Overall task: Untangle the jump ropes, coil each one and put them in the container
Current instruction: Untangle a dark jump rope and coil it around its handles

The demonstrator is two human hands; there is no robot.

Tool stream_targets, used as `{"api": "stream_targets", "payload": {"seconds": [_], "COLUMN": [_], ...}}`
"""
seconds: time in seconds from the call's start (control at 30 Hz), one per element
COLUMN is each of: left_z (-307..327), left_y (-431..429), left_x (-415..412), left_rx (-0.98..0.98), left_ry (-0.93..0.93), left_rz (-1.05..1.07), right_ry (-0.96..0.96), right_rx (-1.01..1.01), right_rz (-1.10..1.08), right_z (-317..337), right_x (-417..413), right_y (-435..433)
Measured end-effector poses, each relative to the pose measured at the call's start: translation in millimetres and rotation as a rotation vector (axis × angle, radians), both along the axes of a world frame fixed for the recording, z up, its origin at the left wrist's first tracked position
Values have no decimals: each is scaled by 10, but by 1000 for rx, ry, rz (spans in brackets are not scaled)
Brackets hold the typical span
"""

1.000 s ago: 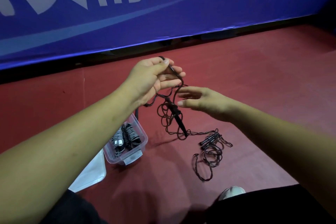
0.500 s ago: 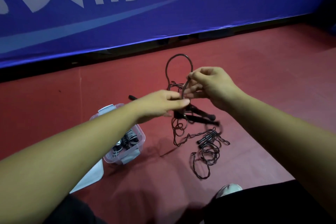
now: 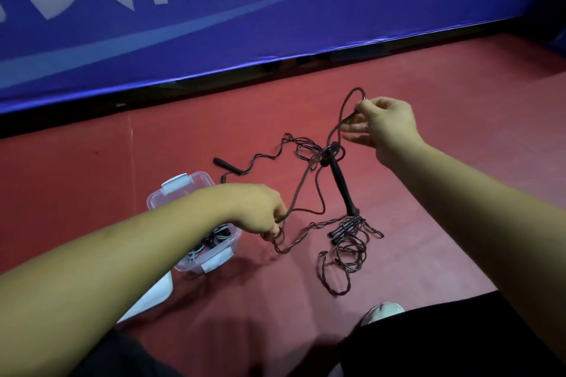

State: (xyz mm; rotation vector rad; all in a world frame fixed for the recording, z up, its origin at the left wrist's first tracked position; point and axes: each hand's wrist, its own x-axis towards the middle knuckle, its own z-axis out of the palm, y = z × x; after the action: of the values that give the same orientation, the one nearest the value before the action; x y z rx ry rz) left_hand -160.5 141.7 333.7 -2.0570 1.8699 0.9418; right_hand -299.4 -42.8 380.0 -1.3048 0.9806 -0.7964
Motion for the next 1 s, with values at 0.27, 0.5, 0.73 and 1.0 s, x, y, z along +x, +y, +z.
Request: {"api": "stream_targets", "payload": {"seconds": [0.27, 0.5, 0.73, 1.0], "left_z": [199, 258, 38, 133], "left_y": [-166, -110, -57, -71], "left_x": [94, -38, 21, -66], "left_rx": [-502, -487, -401, -577], "left_ry": [1101, 645, 374, 752], "left_rz": [761, 176, 544, 558], "right_ry": [-90, -113, -379, -413], "right_rx": [77, 197, 384, 604], "right_rz": [226, 311, 235, 243], "right_z": [75, 39, 202, 272], "right_x": [56, 118, 125, 143], "right_y": [172, 367, 406, 454]}}
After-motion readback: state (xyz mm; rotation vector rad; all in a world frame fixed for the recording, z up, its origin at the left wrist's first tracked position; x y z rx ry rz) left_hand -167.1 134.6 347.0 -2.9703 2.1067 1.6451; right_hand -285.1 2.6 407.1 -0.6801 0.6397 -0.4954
